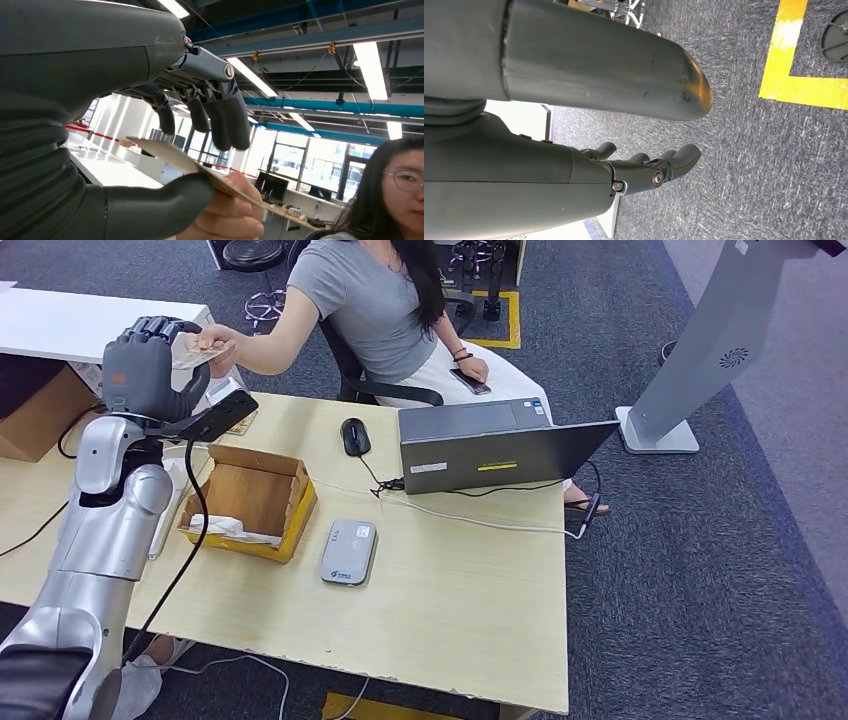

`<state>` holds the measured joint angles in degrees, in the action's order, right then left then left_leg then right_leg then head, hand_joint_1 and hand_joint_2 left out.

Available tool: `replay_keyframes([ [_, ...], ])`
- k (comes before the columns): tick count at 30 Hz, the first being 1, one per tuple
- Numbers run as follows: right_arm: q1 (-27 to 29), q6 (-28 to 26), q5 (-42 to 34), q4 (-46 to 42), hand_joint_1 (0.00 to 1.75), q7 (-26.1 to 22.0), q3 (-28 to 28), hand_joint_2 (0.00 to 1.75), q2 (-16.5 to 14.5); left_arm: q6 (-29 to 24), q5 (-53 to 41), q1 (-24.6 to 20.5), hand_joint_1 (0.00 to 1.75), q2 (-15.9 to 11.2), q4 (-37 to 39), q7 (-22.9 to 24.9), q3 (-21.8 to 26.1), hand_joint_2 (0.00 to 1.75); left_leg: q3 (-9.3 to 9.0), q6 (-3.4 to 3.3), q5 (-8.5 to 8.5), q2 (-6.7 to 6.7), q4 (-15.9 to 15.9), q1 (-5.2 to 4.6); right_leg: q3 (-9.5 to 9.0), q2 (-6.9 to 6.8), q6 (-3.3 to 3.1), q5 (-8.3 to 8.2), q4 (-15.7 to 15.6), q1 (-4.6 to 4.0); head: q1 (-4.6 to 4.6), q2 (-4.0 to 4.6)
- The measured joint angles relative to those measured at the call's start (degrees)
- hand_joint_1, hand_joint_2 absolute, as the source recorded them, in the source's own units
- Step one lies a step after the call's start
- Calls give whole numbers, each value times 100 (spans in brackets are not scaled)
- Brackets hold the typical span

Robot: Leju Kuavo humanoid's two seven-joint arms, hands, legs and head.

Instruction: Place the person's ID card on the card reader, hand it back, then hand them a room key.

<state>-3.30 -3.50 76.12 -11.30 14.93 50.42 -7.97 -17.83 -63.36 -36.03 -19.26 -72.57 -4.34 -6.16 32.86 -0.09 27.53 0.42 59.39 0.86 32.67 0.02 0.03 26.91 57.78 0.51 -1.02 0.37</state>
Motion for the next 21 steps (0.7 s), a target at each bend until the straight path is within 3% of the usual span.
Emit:
replay_keyframes([
  [21, 2, 35, 49, 0, 0, -37, 0, 0, 12, 109, 295, 39, 175, 32, 1, -50, -101, 175, 2, 2, -2, 1, 0, -1, 2, 0, 0, 0, 0, 0, -1, 0],
])
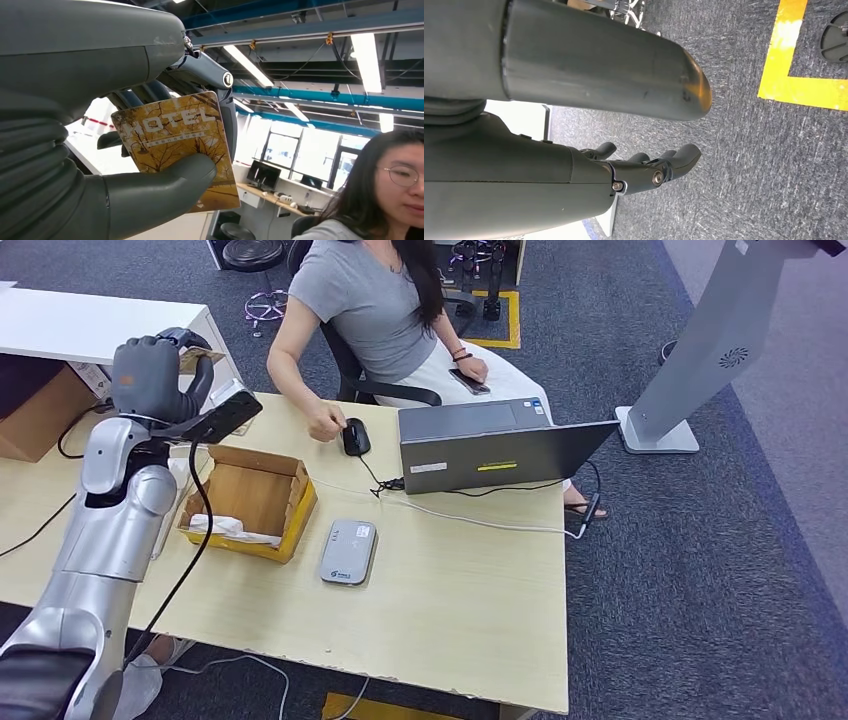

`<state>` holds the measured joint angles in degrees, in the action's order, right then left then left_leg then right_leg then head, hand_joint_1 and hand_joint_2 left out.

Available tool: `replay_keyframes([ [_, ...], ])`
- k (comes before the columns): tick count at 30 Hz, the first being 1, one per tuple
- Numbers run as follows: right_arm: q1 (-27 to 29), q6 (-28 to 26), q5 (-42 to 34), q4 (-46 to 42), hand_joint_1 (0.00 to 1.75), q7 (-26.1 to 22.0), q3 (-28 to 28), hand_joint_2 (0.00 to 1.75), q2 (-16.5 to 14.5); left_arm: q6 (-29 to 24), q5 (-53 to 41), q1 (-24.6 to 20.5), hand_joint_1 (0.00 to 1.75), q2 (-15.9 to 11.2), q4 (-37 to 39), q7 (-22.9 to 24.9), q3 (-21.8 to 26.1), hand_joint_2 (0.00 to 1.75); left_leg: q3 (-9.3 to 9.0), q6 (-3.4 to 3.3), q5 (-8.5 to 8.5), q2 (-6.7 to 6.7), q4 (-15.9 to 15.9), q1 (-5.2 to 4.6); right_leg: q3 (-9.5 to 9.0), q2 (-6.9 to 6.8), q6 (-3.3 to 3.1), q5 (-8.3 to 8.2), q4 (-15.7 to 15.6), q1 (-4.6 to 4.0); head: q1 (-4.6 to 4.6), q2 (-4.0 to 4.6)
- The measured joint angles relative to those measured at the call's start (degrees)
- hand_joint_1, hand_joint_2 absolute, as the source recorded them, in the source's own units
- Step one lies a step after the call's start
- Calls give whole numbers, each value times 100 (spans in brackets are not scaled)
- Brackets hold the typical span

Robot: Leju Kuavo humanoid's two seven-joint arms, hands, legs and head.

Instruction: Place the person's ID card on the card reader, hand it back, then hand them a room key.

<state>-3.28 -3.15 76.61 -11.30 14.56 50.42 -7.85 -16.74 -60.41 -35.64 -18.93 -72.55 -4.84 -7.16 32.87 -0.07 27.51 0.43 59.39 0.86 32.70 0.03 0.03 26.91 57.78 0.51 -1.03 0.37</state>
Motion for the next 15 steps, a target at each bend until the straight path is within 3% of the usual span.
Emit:
replay_keyframes([
  [15, 0, -4, 10, 2, 0, -19, 0, 0, -2, -287, -378, 1198, 175, 782, -3, -132, -659, 175, 2, -3, 2, -2, 0, -4, 1, -2, 1, 0, -2, 2, 1, 0],
])
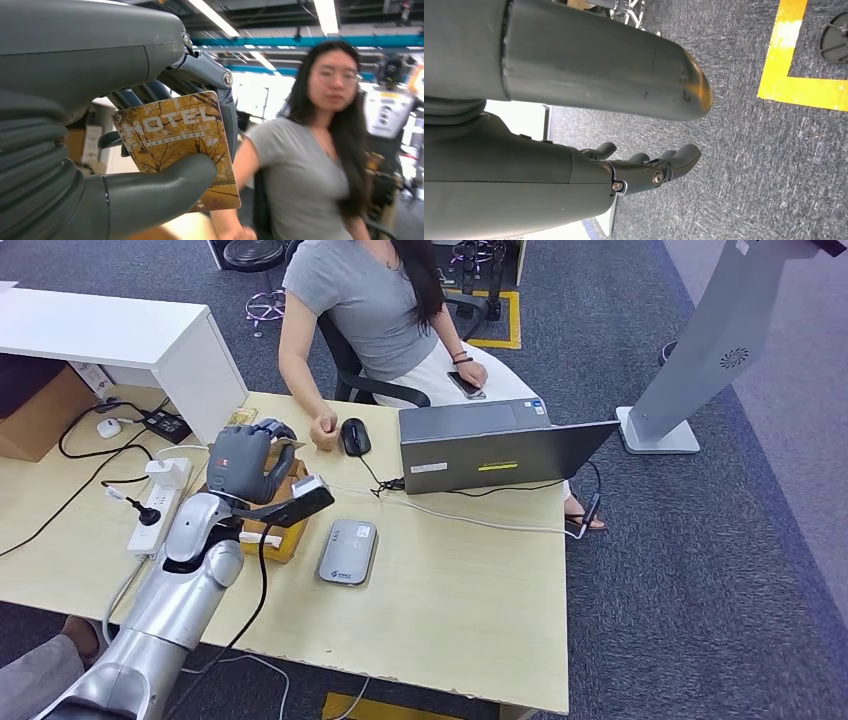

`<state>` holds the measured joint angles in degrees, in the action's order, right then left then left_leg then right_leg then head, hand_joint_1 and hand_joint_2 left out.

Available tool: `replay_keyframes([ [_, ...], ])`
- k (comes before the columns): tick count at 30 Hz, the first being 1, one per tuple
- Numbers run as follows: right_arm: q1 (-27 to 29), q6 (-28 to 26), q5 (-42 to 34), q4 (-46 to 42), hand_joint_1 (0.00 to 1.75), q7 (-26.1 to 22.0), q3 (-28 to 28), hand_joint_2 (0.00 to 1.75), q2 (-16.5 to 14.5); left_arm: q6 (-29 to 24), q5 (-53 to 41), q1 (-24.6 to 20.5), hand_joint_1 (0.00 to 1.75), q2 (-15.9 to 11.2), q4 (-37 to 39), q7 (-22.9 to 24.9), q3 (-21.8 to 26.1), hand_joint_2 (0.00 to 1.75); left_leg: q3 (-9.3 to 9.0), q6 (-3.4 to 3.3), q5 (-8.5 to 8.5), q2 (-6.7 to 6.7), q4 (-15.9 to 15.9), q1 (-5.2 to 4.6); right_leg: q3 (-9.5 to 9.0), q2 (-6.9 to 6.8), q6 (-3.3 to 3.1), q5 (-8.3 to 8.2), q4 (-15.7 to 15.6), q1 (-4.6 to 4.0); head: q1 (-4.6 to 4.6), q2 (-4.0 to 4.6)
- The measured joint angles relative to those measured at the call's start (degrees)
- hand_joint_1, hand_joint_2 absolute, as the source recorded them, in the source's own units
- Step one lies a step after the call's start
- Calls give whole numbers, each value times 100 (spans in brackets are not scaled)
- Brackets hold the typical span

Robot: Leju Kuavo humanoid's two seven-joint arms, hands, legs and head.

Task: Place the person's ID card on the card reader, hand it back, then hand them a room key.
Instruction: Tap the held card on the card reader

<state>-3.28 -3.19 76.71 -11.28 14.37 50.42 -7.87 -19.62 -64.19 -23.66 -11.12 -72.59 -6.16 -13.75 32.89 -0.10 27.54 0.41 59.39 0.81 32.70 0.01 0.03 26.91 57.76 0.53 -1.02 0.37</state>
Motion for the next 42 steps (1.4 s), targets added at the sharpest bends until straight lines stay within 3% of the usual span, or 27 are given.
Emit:
replay_keyframes([
  [10, 1, -14, 23, 9, 0, -39, 0, 0, 0, 94, -121, 279, 175, 355, 52, 8, -479, 175, 2, 0, 0, -1, 0, 1, 1, -1, 0, 0, 1, 0, -1, 0],
  [26, 1, 5, 25, 26, 0, -25, 1, 0, 0, 401, -285, 401, 175, 609, 475, 120, -760, 175, 3, 0, 0, -2, 0, 1, 2, -1, 0, 0, 1, 0, -1, 0],
  [42, 1, 4, 20, 27, 0, 38, 3, 0, -2, 881, -504, 350, 175, 766, 1312, 548, -1000, 175, 3, 0, 0, -3, 0, 0, 1, -2, 0, 0, 1, 0, -1, 0],
])
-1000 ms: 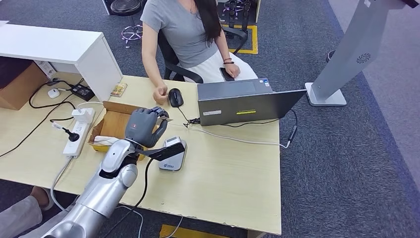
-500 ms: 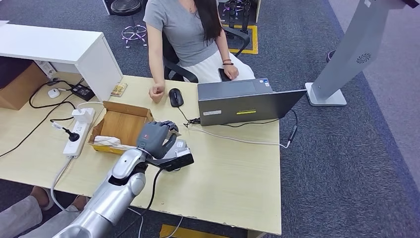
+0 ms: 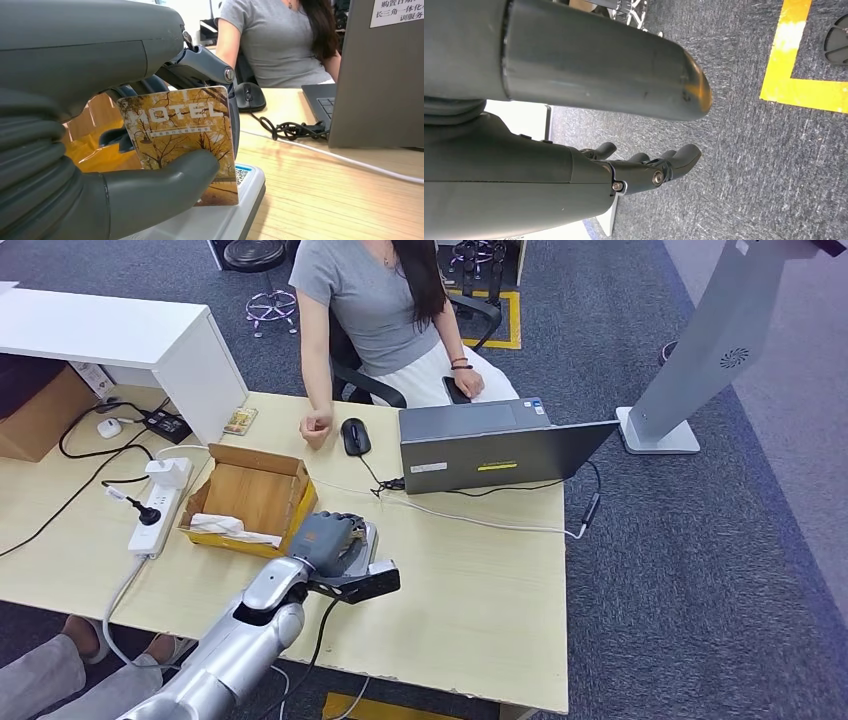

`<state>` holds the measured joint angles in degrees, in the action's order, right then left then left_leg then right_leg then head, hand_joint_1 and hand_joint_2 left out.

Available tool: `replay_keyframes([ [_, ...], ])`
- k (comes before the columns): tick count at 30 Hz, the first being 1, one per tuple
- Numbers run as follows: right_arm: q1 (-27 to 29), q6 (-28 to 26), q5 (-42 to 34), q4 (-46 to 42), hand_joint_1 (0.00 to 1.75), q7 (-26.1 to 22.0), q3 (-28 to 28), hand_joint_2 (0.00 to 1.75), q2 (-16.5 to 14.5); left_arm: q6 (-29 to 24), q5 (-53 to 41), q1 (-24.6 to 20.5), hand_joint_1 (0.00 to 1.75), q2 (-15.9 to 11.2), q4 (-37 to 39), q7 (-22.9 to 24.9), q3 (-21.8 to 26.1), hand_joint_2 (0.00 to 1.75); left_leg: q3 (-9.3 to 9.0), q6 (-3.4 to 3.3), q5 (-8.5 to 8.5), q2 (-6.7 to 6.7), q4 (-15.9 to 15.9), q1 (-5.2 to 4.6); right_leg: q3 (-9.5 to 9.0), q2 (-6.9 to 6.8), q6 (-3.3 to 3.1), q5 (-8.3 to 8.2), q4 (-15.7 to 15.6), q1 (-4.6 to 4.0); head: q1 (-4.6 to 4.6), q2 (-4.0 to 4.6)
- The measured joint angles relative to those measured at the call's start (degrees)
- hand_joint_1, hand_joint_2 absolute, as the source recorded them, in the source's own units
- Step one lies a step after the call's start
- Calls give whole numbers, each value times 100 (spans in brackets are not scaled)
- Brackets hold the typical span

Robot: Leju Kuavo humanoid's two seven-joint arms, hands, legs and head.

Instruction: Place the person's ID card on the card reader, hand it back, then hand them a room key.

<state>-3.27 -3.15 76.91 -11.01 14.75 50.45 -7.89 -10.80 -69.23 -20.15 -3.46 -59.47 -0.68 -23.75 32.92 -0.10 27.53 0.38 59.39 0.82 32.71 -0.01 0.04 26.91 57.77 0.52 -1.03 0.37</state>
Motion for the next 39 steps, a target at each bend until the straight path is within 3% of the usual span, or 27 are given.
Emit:
replay_keyframes([
  [11, -1, -8, 7, -1, 0, -8, 9, 0, 0, 414, 56, -340, 175, 96, 471, 289, -3, 175, -10, -7, -4, -7, -1, 0, -19, -14, 1, 0, 0, 0, 0, 0],
  [20, 5, -17, 50, -1, 0, -19, 13, 0, 0, 110, 263, -600, 175, 50, 546, 292, -1, 175, 3, -1, -31, -6, -1, 2, 0, -11, 3, -21, 3, -1, 1, 0],
  [25, 17, -1, 113, -1, 0, -58, 13, 0, 0, 353, 387, -1206, 175, -233, 372, 383, 9, 175, 36, 4, -55, -11, 0, 4, 31, -13, 1, -41, 7, -2, 0, 0],
  [33, 26, 40, 200, -1, 0, -97, 13, 0, 2, 460, 297, -2595, 175, -688, 366, 538, 105, 175, 62, 6, -72, -10, 0, 4, 59, -11, -4, -54, 11, -3, 0, 0],
  [39, 23, 49, 203, -1, 0, -98, 12, 0, 2, 449, 298, -2969, 175, -798, 398, 540, 109, 175, 63, 5, -72, -11, 0, 3, 59, -11, -4, -54, 11, -3, 0, 0],
])
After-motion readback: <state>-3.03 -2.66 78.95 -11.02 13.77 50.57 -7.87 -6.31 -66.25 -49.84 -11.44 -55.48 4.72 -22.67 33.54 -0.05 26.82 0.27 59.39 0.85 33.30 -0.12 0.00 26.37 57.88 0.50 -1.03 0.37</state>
